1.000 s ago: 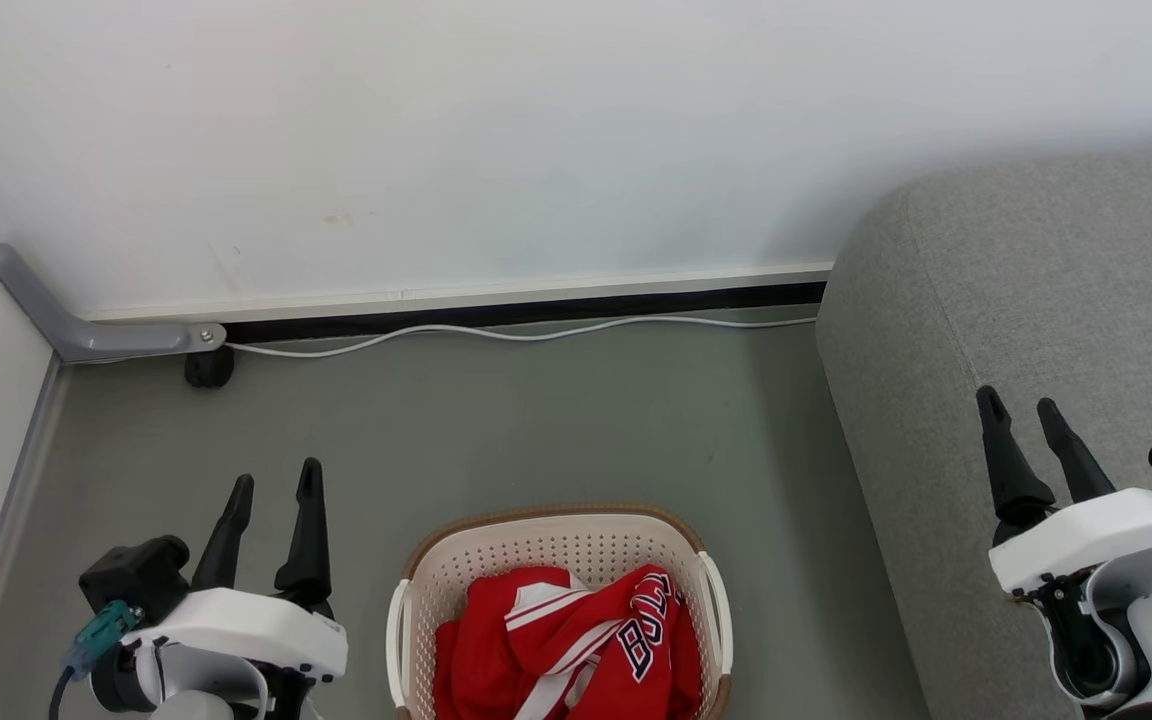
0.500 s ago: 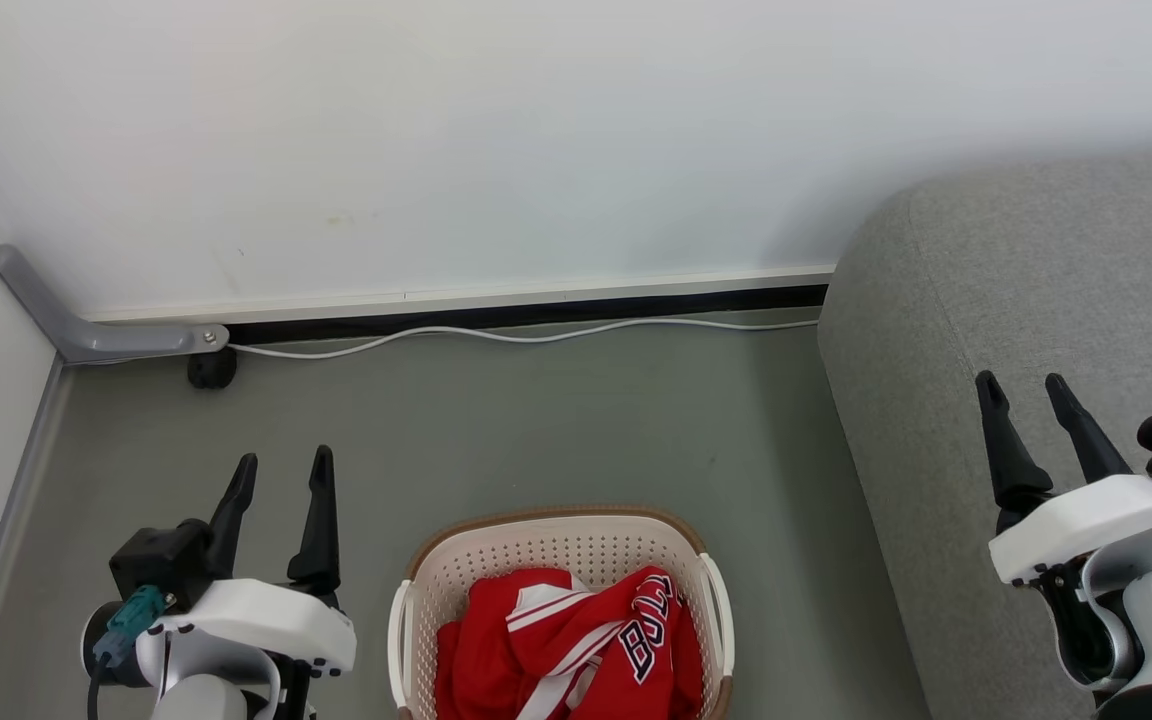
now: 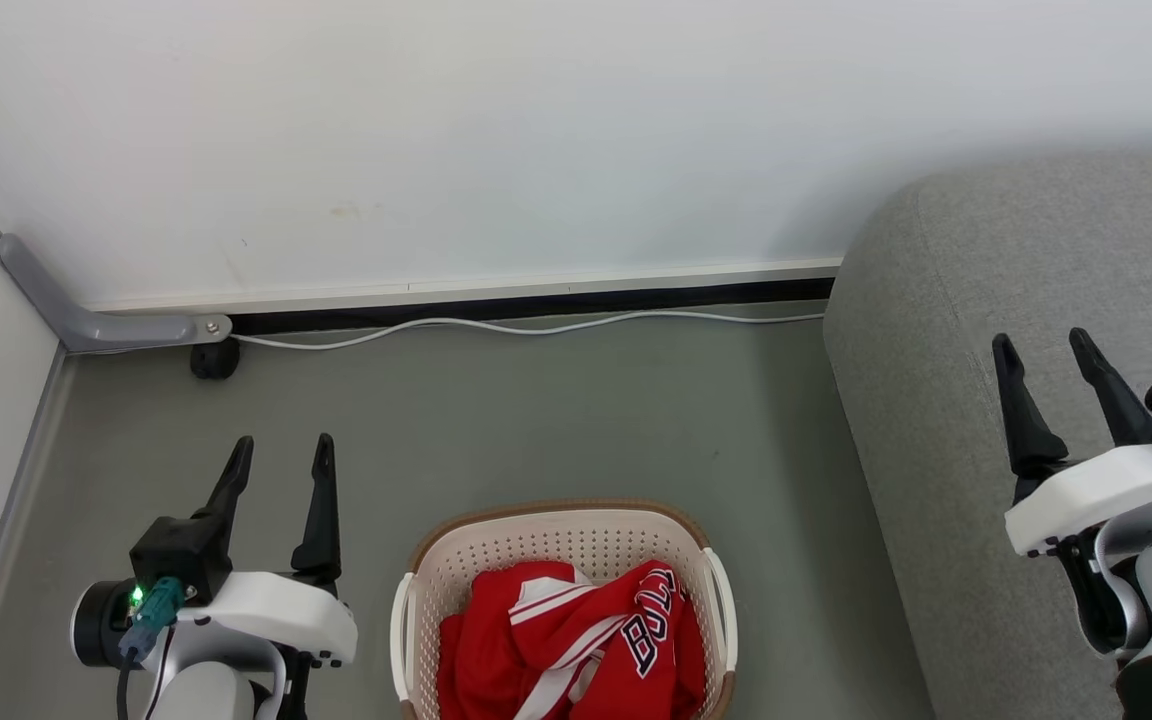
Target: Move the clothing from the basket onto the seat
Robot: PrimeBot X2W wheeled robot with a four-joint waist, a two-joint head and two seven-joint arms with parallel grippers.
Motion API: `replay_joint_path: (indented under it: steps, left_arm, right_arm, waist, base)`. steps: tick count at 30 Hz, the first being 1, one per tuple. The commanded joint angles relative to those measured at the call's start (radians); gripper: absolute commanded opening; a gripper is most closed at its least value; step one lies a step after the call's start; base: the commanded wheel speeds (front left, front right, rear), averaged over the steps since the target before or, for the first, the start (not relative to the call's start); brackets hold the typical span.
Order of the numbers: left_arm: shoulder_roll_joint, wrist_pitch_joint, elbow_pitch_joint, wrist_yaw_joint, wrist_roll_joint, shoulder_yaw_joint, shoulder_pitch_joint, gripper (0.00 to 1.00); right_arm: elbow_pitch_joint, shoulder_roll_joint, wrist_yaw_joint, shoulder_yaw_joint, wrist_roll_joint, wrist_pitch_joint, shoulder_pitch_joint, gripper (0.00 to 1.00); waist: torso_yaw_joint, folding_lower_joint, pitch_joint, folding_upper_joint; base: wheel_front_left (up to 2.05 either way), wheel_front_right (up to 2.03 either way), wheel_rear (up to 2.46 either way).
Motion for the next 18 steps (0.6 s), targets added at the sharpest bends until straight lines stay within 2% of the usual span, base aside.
replay_joint_path:
  steps: [1,7,18]
  left_arm:
    - [0.021,-0.013,-0.024,0.014,0.018,0.029,-0.054,1.0]
    - [0.021,-0.013,-0.019,0.033,-0.003,0.039,-0.054,1.0]
    - [0.021,-0.013,-0.001,0.033,-0.02,0.033,-0.059,1.0]
  right_arm:
    - [-0.015,-0.017,0.004,0.011,-0.021,-0.021,-0.031,1.0]
    - [-0.017,-0.013,0.004,-0.018,-0.029,-0.021,-0.027,1.0]
    - [-0.035,-0.005,0.004,-0.029,-0.033,-0.021,-0.031,1.0]
  waist:
    - [0.0,-0.0001,0.002,0.0]
    - [-0.001,-0.0001,0.006,0.0]
    - [-0.004,-0.0001,0.025,0.0]
  base:
    - [0.0,0.0,0.0]
    - [0.0,0.0,0.0]
    - [0.0,0.0,0.0]
